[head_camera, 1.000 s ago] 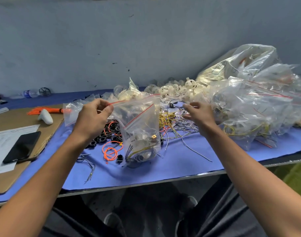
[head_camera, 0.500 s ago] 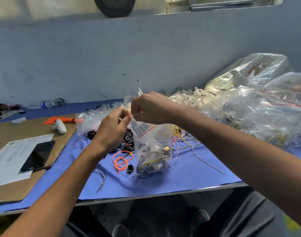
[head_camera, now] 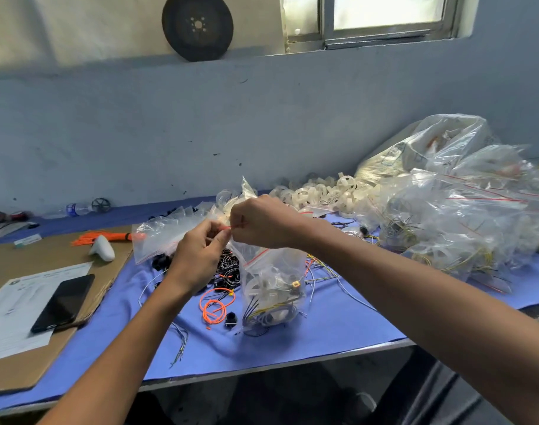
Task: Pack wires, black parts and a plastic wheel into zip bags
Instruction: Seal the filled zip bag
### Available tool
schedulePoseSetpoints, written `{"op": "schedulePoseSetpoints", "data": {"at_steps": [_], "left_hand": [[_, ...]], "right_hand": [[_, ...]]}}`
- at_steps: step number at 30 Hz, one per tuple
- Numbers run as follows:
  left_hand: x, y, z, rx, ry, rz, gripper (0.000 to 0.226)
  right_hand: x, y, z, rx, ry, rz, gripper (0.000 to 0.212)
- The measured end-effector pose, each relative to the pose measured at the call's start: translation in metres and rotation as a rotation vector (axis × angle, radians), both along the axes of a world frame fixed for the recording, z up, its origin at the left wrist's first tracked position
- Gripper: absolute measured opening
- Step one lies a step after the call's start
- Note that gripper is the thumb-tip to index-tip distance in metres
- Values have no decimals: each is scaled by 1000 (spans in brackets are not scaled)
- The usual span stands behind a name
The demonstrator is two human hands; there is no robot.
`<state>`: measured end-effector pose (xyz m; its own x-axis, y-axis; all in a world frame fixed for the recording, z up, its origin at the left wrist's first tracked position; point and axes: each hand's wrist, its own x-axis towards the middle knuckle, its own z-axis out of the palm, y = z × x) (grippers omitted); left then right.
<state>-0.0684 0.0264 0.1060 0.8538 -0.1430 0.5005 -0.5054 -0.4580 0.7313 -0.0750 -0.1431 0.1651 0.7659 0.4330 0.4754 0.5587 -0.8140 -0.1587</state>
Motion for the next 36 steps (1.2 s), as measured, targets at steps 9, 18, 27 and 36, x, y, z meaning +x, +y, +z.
{"op": "schedulePoseSetpoints", "data": {"at_steps": [9, 18, 27, 36], "left_hand": [[-2, 9, 0, 86, -34, -5, 12], [-2, 16, -2, 124, -53, 42, 11], [-5, 18, -3, 124, -32, 82, 11], [5, 43, -18, 53, 7, 234, 11]], "right_hand": [[-2, 0, -3, 22, -10, 44, 19], [5, -23, -8, 68, 24, -18, 10], [4, -71, -9, 80, 0, -136, 8], [6, -157, -14, 30, -4, -415, 11]]}}
